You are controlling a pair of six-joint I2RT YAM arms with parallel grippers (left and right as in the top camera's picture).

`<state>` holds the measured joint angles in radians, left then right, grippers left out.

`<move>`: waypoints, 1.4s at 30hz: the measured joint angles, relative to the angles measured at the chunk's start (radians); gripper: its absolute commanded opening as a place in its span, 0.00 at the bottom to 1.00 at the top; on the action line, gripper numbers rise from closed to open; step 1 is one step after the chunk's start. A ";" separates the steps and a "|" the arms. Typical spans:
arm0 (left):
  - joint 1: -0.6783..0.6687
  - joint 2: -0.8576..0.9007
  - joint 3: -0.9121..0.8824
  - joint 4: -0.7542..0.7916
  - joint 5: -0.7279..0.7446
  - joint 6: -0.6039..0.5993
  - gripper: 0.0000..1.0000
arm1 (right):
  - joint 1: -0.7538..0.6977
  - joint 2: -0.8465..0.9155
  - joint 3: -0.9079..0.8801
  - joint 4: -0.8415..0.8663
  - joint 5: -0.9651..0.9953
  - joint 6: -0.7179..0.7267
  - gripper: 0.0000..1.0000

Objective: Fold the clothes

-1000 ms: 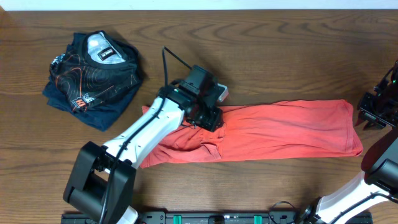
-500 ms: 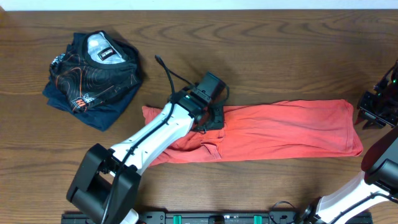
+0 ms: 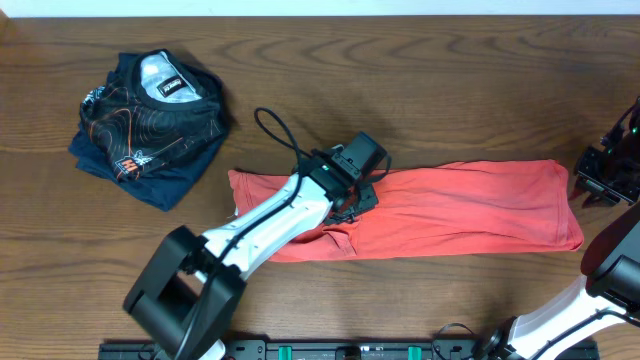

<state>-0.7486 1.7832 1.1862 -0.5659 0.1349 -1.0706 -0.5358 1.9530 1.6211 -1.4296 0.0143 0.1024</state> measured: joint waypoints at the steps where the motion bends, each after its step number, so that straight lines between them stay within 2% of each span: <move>1: 0.000 0.014 0.000 0.010 -0.005 -0.011 0.35 | 0.000 0.000 0.000 0.000 0.000 0.000 0.24; 7: 0.000 0.086 0.000 0.069 -0.027 -0.049 0.33 | 0.000 0.000 0.000 0.009 -0.008 0.000 0.25; 10: 0.000 0.091 0.000 0.070 -0.042 -0.058 0.29 | 0.000 0.000 0.000 0.010 -0.010 0.000 0.25; 14: 0.000 0.091 0.000 0.072 -0.050 -0.054 0.19 | 0.000 0.000 0.000 0.014 -0.014 0.000 0.25; 17: 0.000 0.091 0.000 0.073 -0.057 -0.057 0.06 | 0.000 0.000 0.000 0.014 -0.015 0.000 0.25; 24: 0.000 0.091 0.000 0.073 -0.037 -0.023 0.06 | 0.000 0.000 0.000 0.014 -0.016 0.000 0.25; 30: 0.000 0.072 0.000 0.090 0.009 0.068 0.06 | 0.000 0.000 0.000 0.014 -0.016 0.000 0.25; 37: -0.001 -0.003 0.000 0.284 0.134 0.293 0.06 | 0.000 0.000 0.000 0.021 -0.016 0.000 0.25; 42: -0.008 -0.006 0.001 0.321 0.177 0.406 0.07 | 0.000 0.000 0.000 0.019 -0.016 0.000 0.25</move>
<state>-0.7563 1.7775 1.1870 -0.2447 0.3119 -0.6651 -0.5358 1.9530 1.6211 -1.4101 -0.0013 0.1024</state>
